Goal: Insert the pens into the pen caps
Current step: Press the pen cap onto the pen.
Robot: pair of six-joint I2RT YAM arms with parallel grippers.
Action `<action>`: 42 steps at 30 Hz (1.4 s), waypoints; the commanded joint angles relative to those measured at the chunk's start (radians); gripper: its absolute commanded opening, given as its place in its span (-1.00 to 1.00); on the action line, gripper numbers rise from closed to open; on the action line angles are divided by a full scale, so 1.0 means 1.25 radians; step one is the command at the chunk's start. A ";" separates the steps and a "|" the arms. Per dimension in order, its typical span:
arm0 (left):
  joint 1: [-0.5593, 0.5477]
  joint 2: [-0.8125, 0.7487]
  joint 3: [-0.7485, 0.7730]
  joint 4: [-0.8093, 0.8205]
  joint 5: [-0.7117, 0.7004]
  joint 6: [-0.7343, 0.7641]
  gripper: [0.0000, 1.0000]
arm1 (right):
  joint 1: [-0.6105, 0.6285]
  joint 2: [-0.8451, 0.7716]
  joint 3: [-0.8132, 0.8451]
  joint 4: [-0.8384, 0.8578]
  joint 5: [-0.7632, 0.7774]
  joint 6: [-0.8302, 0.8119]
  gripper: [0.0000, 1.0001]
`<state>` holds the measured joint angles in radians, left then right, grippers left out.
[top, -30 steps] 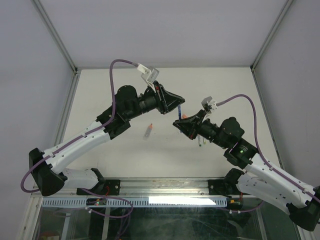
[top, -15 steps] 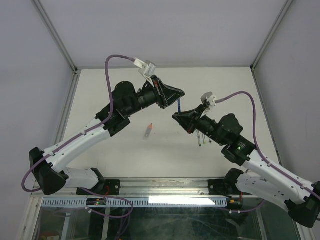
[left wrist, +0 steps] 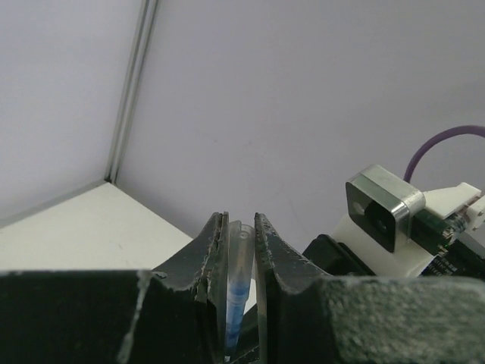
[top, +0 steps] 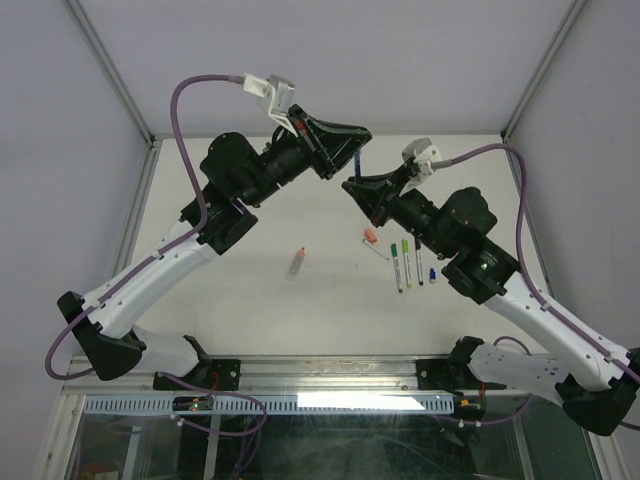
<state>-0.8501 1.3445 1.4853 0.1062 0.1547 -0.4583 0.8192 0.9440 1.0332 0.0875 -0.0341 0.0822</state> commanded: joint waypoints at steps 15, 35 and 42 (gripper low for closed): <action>-0.088 0.105 0.029 -0.323 0.103 0.091 -1.00 | -0.047 0.063 0.362 0.133 0.070 -0.123 -1.00; -0.138 0.017 -0.130 -0.186 0.055 -0.006 -1.00 | -0.047 -0.055 0.208 0.056 0.076 -0.106 -1.00; -0.128 0.006 -0.185 -0.131 0.082 -0.026 -1.00 | -0.047 -0.172 -0.001 -0.003 0.054 0.010 -1.00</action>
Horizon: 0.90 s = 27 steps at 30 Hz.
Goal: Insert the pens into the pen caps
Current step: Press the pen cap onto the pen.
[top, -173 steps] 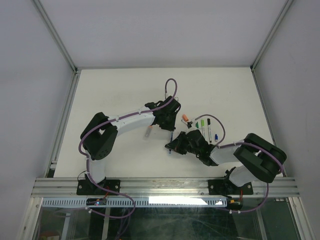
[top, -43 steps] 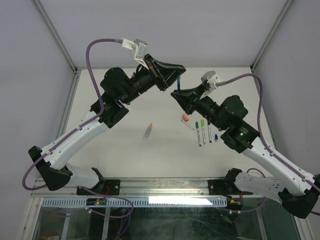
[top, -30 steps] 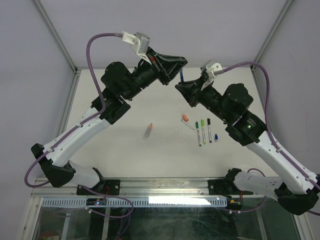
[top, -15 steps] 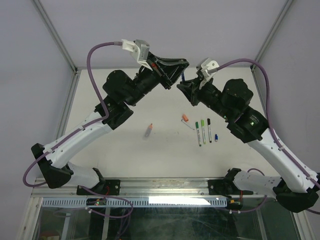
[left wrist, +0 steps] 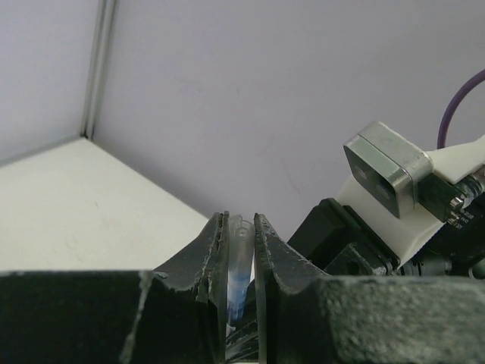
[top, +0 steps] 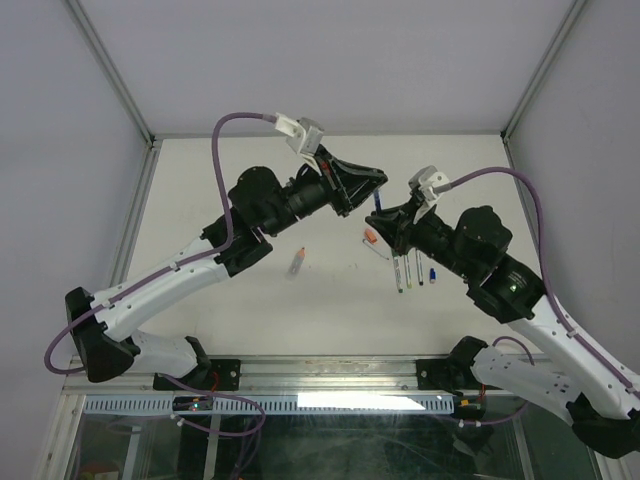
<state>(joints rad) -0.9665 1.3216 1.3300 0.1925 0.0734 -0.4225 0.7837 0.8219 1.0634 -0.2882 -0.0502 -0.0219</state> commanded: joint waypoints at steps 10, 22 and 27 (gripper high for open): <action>-0.029 0.025 -0.122 -0.108 0.112 -0.123 -0.94 | -0.017 -0.164 -0.273 0.238 -0.068 0.297 -1.00; -0.025 0.036 -0.131 -0.078 0.098 -0.140 -0.17 | -0.016 -0.260 -0.400 0.213 -0.054 0.403 -1.00; -0.019 0.019 -0.129 -0.074 0.083 -0.137 -0.06 | -0.016 -0.244 -0.401 0.190 -0.030 0.422 -1.00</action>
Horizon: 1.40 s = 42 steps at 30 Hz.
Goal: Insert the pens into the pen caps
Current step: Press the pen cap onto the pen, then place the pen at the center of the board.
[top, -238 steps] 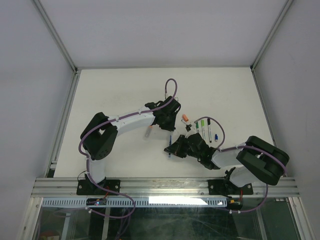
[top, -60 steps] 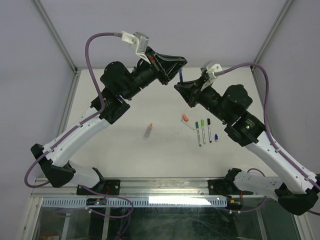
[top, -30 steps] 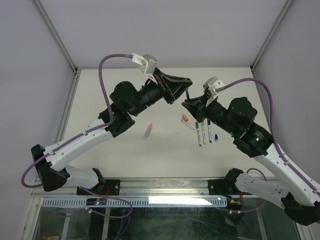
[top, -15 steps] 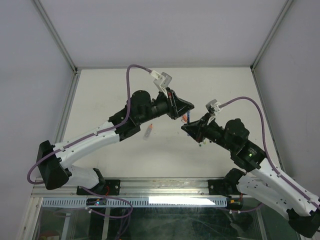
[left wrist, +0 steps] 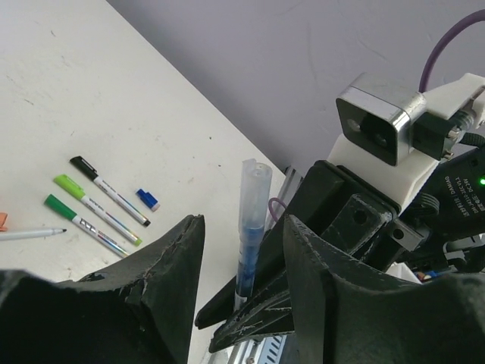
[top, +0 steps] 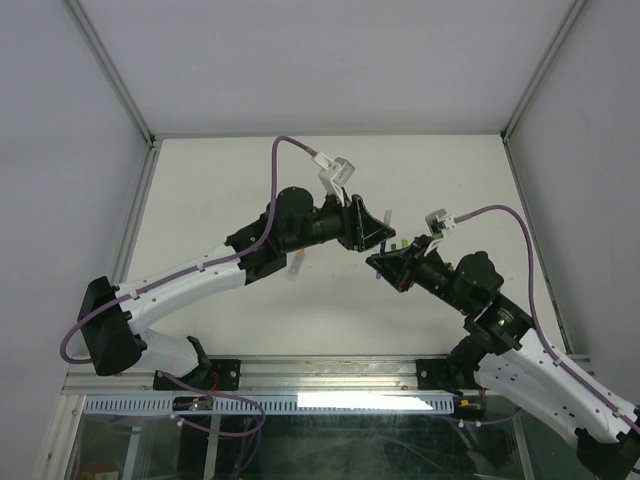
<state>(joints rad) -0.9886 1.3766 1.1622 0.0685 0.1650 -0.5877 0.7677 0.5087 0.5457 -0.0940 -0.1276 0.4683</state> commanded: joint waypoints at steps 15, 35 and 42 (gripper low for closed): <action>0.193 -0.109 -0.017 -0.139 -0.072 0.061 0.12 | -0.003 0.135 0.102 -0.236 0.260 0.118 -1.00; 0.293 -0.105 -0.101 -0.246 -0.132 0.187 0.16 | -0.077 0.663 0.338 -0.492 0.232 0.000 -0.97; 0.299 -0.121 -0.135 -0.240 -0.166 0.214 0.17 | -0.112 0.763 0.338 -0.455 0.208 -0.043 -0.95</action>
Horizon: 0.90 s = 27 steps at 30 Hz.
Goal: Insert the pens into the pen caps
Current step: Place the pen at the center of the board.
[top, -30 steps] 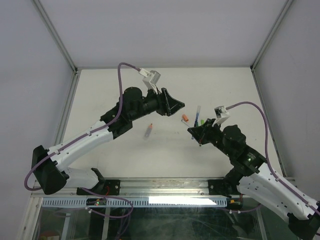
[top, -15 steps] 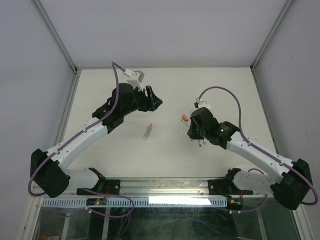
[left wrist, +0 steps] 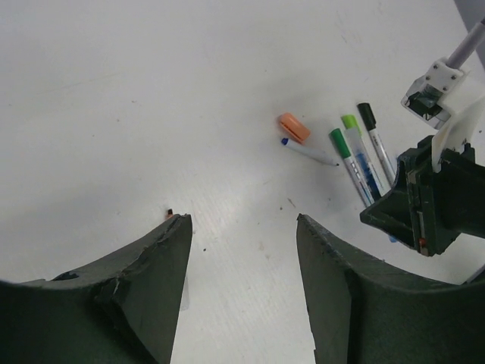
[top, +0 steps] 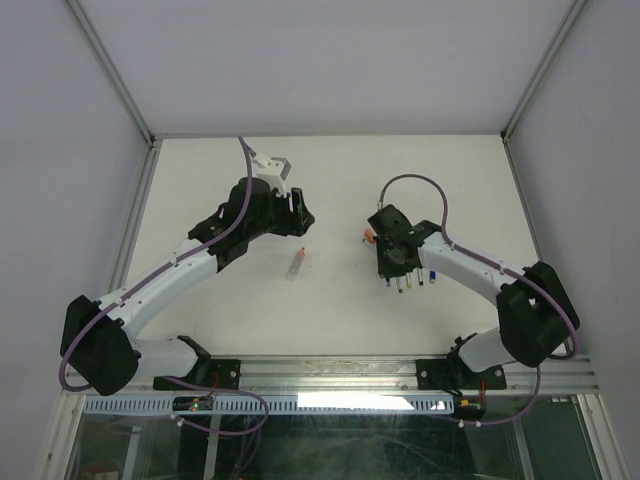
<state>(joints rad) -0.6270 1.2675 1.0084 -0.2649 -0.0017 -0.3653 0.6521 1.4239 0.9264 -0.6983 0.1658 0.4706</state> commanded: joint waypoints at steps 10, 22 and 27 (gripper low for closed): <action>0.009 -0.047 -0.022 0.030 -0.035 0.036 0.17 | -0.079 0.097 0.074 0.003 -0.119 -0.123 -0.89; 0.010 -0.051 -0.026 0.033 -0.032 0.032 0.17 | -0.102 0.146 0.073 0.013 -0.151 -0.138 -0.73; 0.010 -0.050 -0.026 0.033 -0.032 0.032 0.17 | -0.104 0.159 0.067 0.014 -0.145 -0.134 -0.59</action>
<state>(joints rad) -0.6262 1.2415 0.9806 -0.2680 -0.0265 -0.3470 0.5270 1.6157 0.9855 -0.6964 -0.0044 0.3141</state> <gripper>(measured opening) 0.583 0.185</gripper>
